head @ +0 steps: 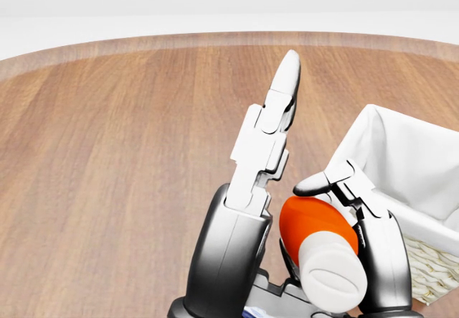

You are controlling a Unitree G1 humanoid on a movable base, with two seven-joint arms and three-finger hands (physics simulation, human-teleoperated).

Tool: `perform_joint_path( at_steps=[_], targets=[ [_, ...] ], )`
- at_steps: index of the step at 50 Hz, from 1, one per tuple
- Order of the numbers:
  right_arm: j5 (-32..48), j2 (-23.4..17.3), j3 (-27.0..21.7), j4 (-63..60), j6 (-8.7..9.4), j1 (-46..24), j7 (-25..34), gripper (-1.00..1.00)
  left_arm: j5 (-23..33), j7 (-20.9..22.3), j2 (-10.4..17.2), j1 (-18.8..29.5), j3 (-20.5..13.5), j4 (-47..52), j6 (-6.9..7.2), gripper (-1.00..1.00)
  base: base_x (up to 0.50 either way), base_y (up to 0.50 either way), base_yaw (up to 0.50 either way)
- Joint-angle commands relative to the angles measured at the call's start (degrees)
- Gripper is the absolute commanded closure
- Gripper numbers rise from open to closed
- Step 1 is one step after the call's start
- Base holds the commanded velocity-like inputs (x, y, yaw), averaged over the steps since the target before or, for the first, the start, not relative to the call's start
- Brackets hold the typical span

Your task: Pick up the ketchup, and put it in the basket.

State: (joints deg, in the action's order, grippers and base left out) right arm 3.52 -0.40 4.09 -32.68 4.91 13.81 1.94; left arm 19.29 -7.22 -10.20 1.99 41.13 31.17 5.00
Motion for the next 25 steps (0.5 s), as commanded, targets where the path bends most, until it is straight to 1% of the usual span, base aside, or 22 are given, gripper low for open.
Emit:
perform_joint_path(
  at_steps=[1,4,6,8,9,11,12,13,14,16,17,20,21,23,24,25],
  targets=[
    [0.9,0.1,0.1,0.6,-0.36,-0.2,-2.1,1.0,-0.5,-0.1,0.7,-0.4,-0.7,0.8,0.0,-1.0,0.0,0.0,0.0],
    [0.9,0.0,0.0,0.6,-0.49,-0.2,-2.1,1.0,-0.5,0.3,1.5,-0.8,-1.3,2.5,0.0,-1.0,0.0,0.0,0.0],
    [0.8,0.1,-0.1,0.5,-0.42,-0.2,-2.1,1.0,-0.7,0.8,2.8,-1.7,-2.2,5.4,0.0,-1.0,0.0,0.0,0.0],
    [0.8,0.1,-0.1,0.4,-0.52,-0.1,-2.2,1.0,-1.2,1.1,3.6,-2.0,-3.3,7.1,0.0,-1.0,0.0,0.0,0.0],
    [0.7,0.1,-0.1,-0.1,-0.48,0.1,-2.2,1.0,-1.6,1.7,4.9,-2.8,-4.3,9.1,0.0,-1.0,0.0,0.0,0.0],
    [0.6,0.1,-0.2,-0.6,-0.4,0.3,-2.2,1.0,-2.5,1.9,6.1,-3.6,-6.3,11.9,0.0,-1.0,0.0,0.0,0.0],
    [0.6,0.1,-0.2,-0.5,-0.49,0.3,-2.2,1.0,-2.7,2.0,6.7,-3.8,-6.9,12.8,0.0,-1.0,0.0,0.0,0.0],
    [0.6,0.1,-0.2,-0.5,-0.49,0.3,-2.2,1.0,-2.7,2.0,6.8,-3.8,-6.9,12.8,0.0,-1.0,0.0,0.0,0.0],
    [0.6,0.1,-0.4,-0.4,-0.48,0.2,-2.3,1.0,-4.1,2.5,7.7,-4.8,-9.2,14.9,0.0,-1.0,0.0,0.0,0.0],
    [0.7,0.1,-0.3,-0.4,-0.61,0.2,-2.3,1.0,-6.3,3.1,9.0,-6.1,-11.7,17.1,0.0,-1.0,0.0,0.0,0.0],
    [0.8,0.2,-0.2,-0.3,-0.66,0.2,-2.4,1.0,-8.1,3.6,10.4,-7.8,-13.5,18.5,0.0,-1.0,0.0,0.0,0.0],
    [1.0,0.1,-0.1,0.3,-1.04,0.1,-2.5,1.0,-11.1,3.6,13.1,-11.8,-17.4,20.2,0.0,-1.0,0.0,0.0,0.0],
    [1.0,0.1,-0.1,0.0,-1.07,0.3,-2.5,1.0,-12.2,4.0,14.3,-13.8,-19.2,20.2,0.0,-1.0,0.0,0.0,0.0],
    [1.1,0.1,-0.1,-0.1,-0.96,0.3,-2.5,1.0,-14.3,4.5,14.8,-15.9,-22.9,20.2,0.0,-1.0,0.0,0.0,0.0],
    [1.1,0.1,-0.1,-0.1,-1.06,0.3,-2.6,1.0,-15.0,5.1,15.0,-16.5,-24.0,20.0,0.0,-1.0,0.0,0.0,0.0],
    [1.4,0.2,0.2,-0.2,-0.78,0.2,-2.8,1.0,-16.3,5.6,15.0,-17.4,-26.3,19.2,0.0,-1.0,0.0,0.0,0.0]
  ],
)
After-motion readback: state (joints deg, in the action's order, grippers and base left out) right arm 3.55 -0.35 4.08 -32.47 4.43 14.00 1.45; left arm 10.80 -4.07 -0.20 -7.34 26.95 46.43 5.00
